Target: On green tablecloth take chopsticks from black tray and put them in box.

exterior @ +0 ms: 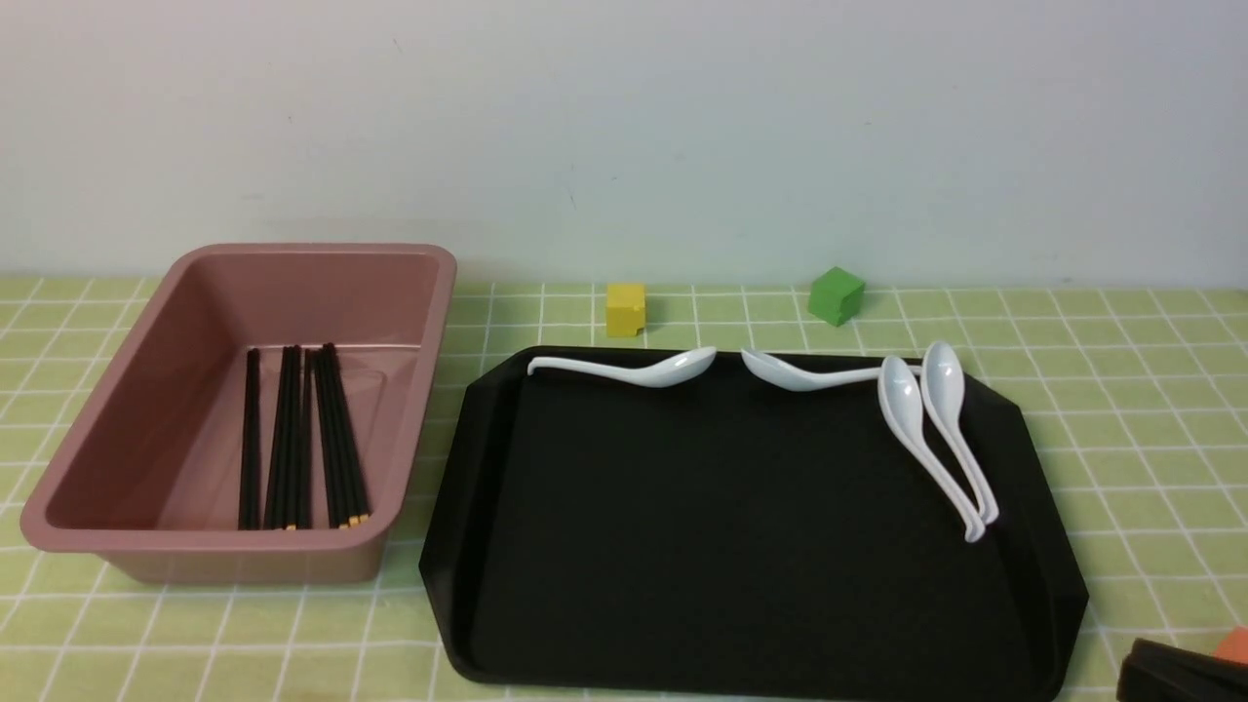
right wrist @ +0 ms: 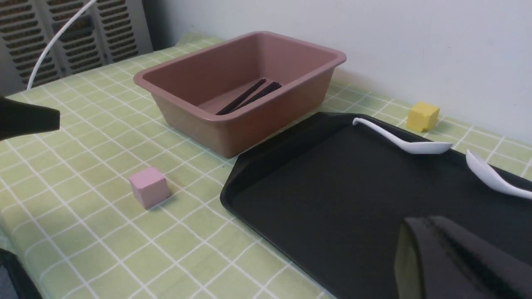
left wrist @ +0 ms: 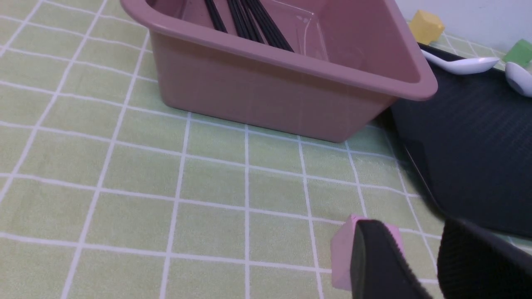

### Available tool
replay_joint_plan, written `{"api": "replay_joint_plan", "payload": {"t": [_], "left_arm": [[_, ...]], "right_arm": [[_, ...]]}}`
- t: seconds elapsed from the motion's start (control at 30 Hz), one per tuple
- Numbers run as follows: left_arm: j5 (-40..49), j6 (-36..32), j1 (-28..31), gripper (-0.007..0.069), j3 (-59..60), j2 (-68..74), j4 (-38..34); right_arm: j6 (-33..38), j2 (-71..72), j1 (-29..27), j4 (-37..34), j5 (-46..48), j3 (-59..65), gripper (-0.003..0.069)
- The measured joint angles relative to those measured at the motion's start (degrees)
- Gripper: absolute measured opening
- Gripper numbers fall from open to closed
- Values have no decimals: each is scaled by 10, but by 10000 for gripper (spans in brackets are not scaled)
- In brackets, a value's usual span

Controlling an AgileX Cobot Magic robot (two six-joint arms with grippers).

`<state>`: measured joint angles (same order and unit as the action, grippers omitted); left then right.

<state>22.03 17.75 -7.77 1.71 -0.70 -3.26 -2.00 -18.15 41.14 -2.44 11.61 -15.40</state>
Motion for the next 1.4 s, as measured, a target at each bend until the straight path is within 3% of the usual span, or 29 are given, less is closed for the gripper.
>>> {"api": "replay_joint_plan", "payload": {"t": [0.4,0.53,0.83,1.4], "left_arm": [[0,0,0,239,0,0,0],[0,0,0,239,0,0,0],[0,0,0,239,0,0,0],[0,0,0,239,0,0,0]], "right_arm": [[0,133,-291,37,0,156,26],[0,180,-355,38,15,168,31],[0,187,-378,40,89,166,41],[0,187,-378,40,91,165,62]]}}
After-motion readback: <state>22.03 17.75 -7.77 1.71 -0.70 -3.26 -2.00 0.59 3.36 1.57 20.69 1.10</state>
